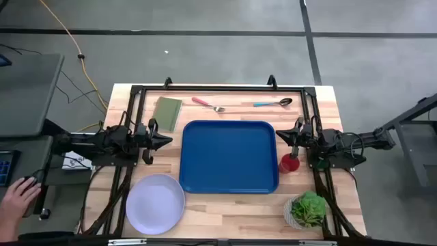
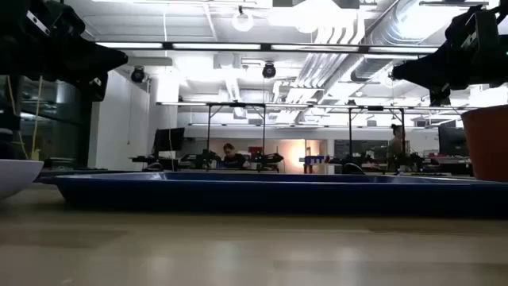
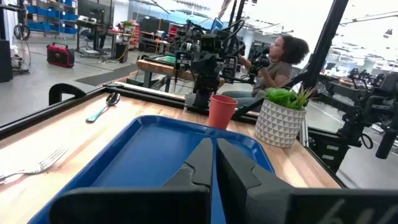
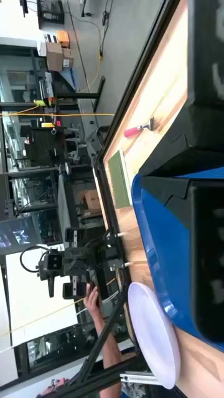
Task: Pick and place plate/cup/fork/spoon on tray
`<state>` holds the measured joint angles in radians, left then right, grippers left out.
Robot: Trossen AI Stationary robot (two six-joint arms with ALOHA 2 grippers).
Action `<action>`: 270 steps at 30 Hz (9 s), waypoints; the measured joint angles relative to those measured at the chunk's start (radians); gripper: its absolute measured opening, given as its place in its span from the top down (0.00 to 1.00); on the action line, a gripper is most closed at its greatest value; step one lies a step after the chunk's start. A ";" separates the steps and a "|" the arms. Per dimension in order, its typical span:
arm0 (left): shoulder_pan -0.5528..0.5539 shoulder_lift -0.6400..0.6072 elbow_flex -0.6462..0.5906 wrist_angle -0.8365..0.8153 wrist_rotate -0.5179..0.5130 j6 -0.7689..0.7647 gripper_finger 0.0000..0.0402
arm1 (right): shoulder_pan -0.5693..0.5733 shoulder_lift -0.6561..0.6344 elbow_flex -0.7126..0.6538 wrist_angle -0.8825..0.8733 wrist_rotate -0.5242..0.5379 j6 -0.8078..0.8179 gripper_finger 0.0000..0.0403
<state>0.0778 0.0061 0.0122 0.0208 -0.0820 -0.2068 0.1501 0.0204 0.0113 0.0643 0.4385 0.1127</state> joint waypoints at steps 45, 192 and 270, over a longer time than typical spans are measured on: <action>0.000 0.000 0.000 0.000 0.000 0.000 1.00 | 0.000 0.000 0.000 0.000 0.000 0.000 1.00; -0.392 1.305 0.500 -0.550 0.100 -0.069 0.59 | 0.000 0.000 0.000 0.000 0.000 0.000 1.00; 0.302 1.930 1.297 -0.537 0.138 0.125 0.87 | 0.000 0.000 0.000 0.000 0.000 0.002 1.00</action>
<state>0.3794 1.9358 1.3090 -0.5166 0.0563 -0.0823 0.1503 0.0202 0.0111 0.0643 0.4385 0.1143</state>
